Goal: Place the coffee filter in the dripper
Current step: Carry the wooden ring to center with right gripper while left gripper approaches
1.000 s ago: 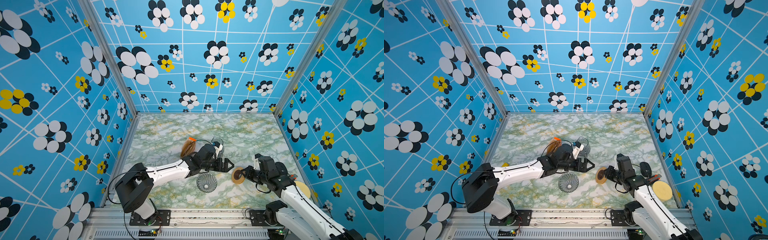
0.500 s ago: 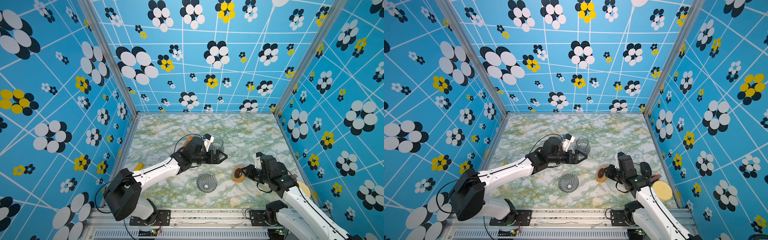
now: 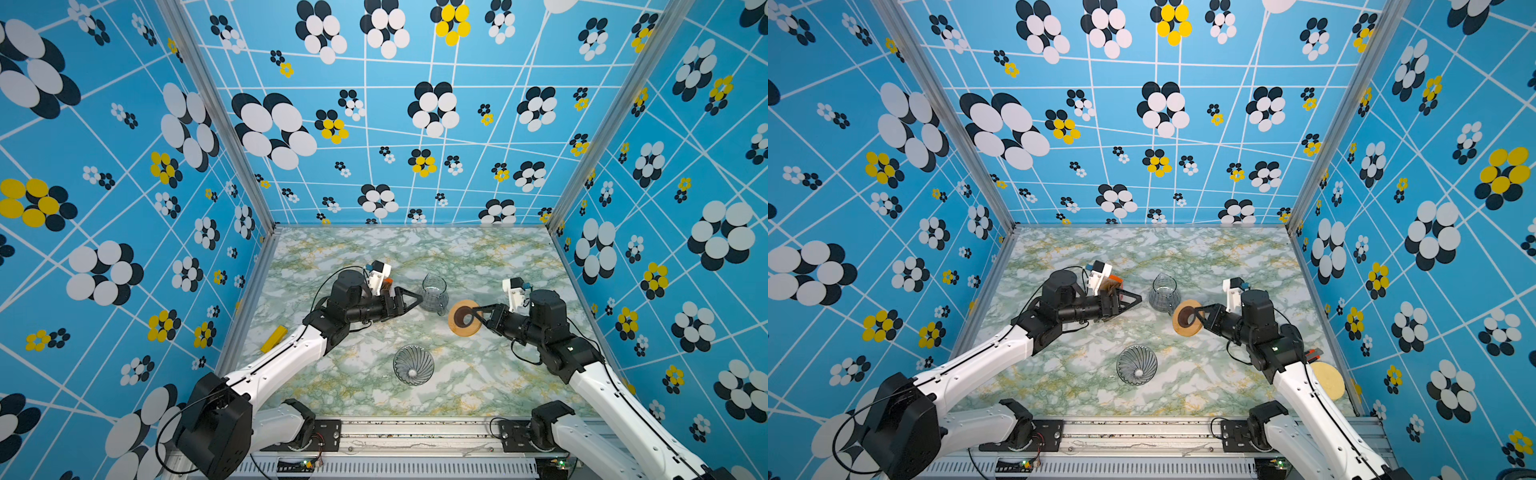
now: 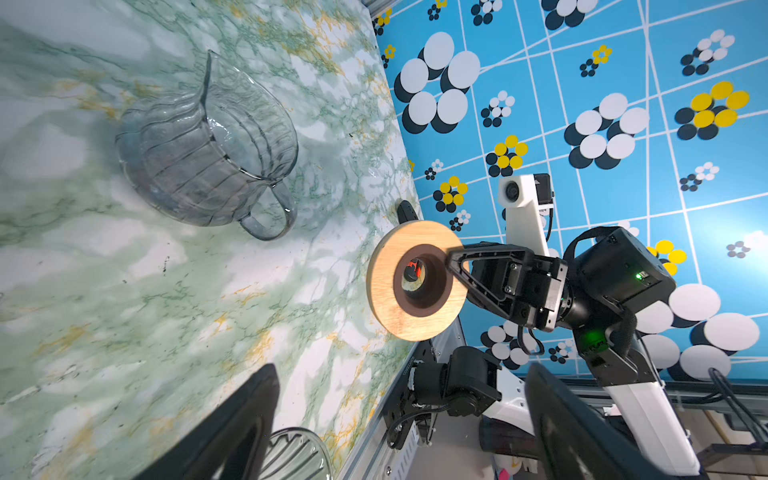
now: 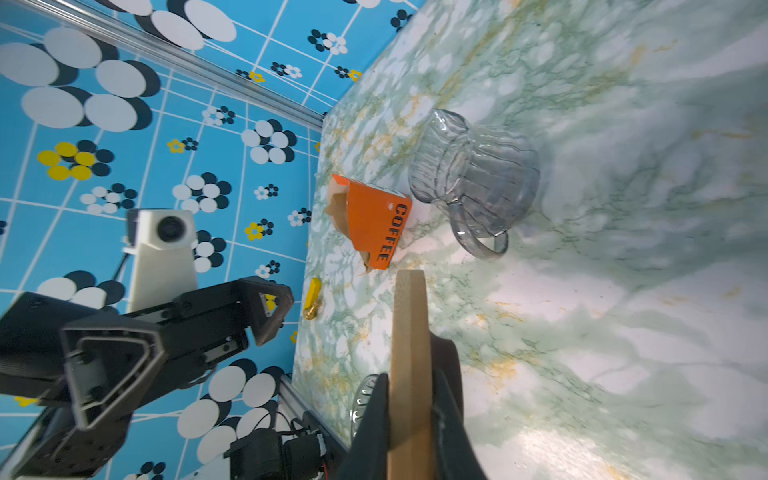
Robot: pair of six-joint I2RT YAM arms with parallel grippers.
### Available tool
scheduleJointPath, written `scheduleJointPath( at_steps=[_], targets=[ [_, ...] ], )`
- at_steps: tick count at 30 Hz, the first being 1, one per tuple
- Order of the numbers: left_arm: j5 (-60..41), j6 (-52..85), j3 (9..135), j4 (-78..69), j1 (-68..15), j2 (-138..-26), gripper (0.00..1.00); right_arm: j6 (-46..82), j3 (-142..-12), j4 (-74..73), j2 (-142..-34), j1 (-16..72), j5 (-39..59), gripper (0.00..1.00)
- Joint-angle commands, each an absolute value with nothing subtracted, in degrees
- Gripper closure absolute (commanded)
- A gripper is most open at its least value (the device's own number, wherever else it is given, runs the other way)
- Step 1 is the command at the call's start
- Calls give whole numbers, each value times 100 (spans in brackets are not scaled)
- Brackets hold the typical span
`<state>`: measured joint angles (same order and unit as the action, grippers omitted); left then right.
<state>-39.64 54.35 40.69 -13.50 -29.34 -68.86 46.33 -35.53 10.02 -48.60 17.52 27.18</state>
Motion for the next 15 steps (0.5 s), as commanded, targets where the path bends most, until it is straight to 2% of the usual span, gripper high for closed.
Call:
scheduleJointPath(
  at_steps=[1, 7, 15],
  targets=[
    [-4470, 5833, 3867, -1920, -2761, -6618, 10, 5084, -3823, 14, -5003, 1916, 3163, 91],
    [-4690, 6251, 3755, -2332, -2635, -6496, 7, 5494, -3980, -971, -5487, 2404, 3177, 91],
    [-4999, 6948, 3570, -3274, -2461, -6539, 16, 6485, -3844, -2627, -5979, 2592, 3226, 91]
  ],
)
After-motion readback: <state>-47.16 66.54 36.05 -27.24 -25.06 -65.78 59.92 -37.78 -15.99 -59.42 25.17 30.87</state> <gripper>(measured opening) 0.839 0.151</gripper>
